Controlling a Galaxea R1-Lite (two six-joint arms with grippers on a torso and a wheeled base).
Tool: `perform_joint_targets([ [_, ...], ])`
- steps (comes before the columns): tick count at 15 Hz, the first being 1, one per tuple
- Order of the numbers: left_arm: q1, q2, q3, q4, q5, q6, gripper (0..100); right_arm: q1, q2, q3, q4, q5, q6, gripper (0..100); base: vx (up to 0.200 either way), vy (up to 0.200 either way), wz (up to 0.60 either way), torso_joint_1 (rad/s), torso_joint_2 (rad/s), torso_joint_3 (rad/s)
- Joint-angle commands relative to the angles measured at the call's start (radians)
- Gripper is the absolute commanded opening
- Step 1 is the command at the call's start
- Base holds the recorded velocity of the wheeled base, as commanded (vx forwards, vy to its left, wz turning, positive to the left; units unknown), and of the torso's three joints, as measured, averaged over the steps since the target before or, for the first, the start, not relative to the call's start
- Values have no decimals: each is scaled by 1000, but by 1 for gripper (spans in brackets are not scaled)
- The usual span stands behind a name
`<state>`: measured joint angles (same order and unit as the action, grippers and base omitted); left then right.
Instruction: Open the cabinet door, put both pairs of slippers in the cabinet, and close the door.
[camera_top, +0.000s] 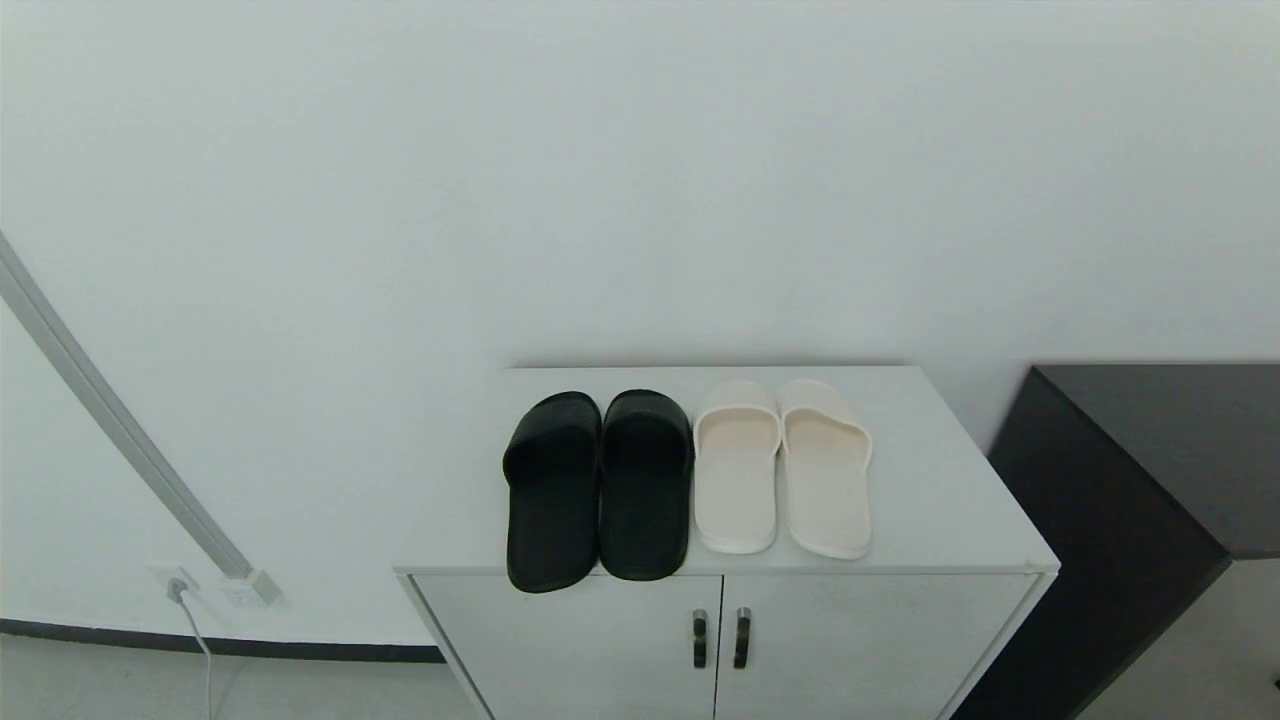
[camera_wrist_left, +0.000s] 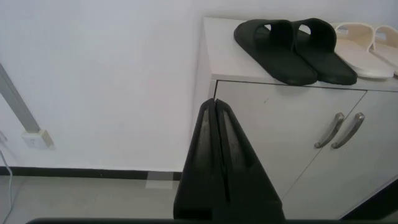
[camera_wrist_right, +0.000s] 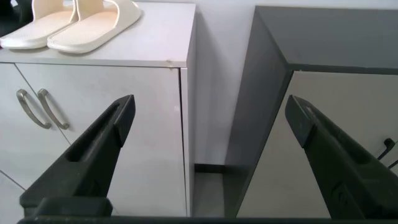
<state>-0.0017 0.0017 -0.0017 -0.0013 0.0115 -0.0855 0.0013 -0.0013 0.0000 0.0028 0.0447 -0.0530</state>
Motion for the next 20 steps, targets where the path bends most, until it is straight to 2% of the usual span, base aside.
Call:
perform_joint_targets([
  [1,0,0,0,0,1,0,0,0,1,0,0,0,-1,100,0,0,0,0,0,0],
  [6,0,0,0,0,2,0,0,0,1,0,-1,4,-16,100,0,0,0,0,0,0],
  [7,0,0,0,0,1,0,0,0,14,-43,-10,6,-8,100,0,0,0,0,0,0],
  [8,0,0,0,0,-1,1,0,5,93,-199,13,0,47,100,0,0,0,0,0,0],
  [9,0,0,0,0,-1,1,0,5,175,-242,42,7,65,100,0,0,0,0,0,0],
  [11,0,0,0,0,-1,0,0,19,308,-215,42,69,-8,100,0,0,0,0,0,0],
  [12,0,0,0,0,-1,0,0,20,351,-209,31,84,-8,100,0,0,0,0,0,0],
  [14,0,0,0,0,-1,1,0,26,506,-210,-87,133,-1,100,0,0,0,0,0,0],
  [16,0,0,0,0,-2,1,0,48,638,-265,-139,173,44,100,0,0,0,0,0,0],
  [18,0,0,0,0,-2,3,0,175,823,-376,-202,165,105,100,0,0,0,0,0,0],
  [20,0,0,0,0,-2,3,0,302,954,-449,-244,80,136,100,0,0,0,0,0,0],
])
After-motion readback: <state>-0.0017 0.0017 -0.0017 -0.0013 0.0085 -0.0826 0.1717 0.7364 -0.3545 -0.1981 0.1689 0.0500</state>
